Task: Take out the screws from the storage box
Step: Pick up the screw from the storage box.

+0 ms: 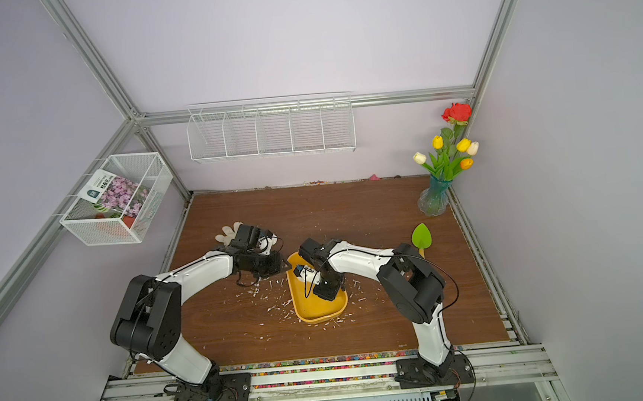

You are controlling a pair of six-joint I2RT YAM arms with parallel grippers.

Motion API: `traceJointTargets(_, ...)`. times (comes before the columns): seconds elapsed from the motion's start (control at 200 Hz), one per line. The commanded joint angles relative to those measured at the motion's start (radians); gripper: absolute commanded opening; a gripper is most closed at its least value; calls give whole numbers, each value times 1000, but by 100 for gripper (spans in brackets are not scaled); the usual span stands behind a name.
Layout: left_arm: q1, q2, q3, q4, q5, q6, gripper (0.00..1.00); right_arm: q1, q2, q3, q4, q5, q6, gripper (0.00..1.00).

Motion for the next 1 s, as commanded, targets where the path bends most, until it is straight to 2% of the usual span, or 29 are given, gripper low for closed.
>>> traceJointTargets(0.0,7,16,3,-14,-3,6,40,8,22,-16,-44,34,-13,29)
traceJointTargets(0.36,7,11,2,-16,-4,8,40,12,18,-21,-70,69,-24,29)
traceJointTargets(0.635,10,4,-1,-15,-5,6,41,25,36,-22,-91,101,-32,25)
traceJointTargets(0.8,11,5,1,-16,-4,8,40,29,48,-33,-85,102,-28,16)
traceJointTargets(0.85,10,3,-1,-16,-5,8,40,29,50,-37,-78,100,-25,6)
traceJointTargets(0.905,13,0,-3,-15,-5,8,40,30,48,-36,-74,103,-24,0)
traceJointTargets(0.995,14,-1,-5,-18,-5,13,40,31,36,-25,-71,109,-24,0)
